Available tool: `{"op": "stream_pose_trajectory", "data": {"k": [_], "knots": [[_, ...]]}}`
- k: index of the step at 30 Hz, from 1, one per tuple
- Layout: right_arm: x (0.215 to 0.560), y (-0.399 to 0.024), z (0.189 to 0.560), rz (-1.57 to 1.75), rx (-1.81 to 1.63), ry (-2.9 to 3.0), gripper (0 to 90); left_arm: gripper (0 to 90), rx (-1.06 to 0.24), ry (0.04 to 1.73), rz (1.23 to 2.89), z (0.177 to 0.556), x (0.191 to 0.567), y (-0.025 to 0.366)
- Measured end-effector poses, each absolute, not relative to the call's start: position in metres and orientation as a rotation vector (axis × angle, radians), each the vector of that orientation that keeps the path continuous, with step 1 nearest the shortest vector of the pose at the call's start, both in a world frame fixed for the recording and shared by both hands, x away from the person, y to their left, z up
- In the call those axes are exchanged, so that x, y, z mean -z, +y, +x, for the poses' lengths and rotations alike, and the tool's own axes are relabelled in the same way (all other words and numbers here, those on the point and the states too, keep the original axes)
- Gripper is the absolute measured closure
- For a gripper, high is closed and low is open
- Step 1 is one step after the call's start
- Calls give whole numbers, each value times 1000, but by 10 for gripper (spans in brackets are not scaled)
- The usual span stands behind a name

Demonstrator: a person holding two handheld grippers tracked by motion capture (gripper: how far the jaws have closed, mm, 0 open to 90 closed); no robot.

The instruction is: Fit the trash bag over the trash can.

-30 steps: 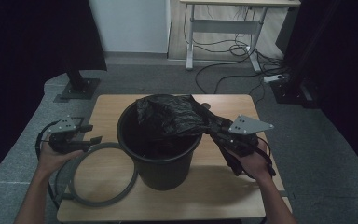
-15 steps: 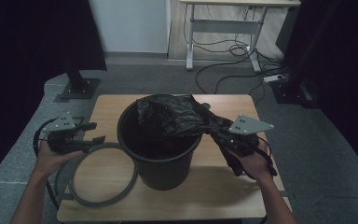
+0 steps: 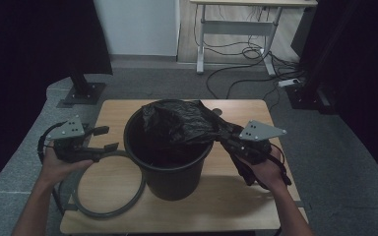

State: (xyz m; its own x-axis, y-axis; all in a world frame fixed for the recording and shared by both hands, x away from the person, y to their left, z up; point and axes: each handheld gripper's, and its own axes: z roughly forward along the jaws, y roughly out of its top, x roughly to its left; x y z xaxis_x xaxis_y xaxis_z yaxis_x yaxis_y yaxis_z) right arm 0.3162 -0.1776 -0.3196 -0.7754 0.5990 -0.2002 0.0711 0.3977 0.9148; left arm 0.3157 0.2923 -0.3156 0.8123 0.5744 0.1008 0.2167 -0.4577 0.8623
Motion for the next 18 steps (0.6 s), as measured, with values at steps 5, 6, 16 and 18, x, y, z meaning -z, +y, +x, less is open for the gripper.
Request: {"op": "stream_pose_trajectory", "data": {"k": [5,6,16,18], "knots": [[319,-176,316,564,-1371,2154,883,342,-468,563,2040,312,312,288],[319,-176,316,564,-1371,2154,883,342,-467,557,2040,312,311,287],[319,-174,316,562,-1382,2150,883,341,-458,538,2041,312,303,274],[319,-174,316,558,-1384,2151,882,341,-454,536,2046,313,302,270]]}}
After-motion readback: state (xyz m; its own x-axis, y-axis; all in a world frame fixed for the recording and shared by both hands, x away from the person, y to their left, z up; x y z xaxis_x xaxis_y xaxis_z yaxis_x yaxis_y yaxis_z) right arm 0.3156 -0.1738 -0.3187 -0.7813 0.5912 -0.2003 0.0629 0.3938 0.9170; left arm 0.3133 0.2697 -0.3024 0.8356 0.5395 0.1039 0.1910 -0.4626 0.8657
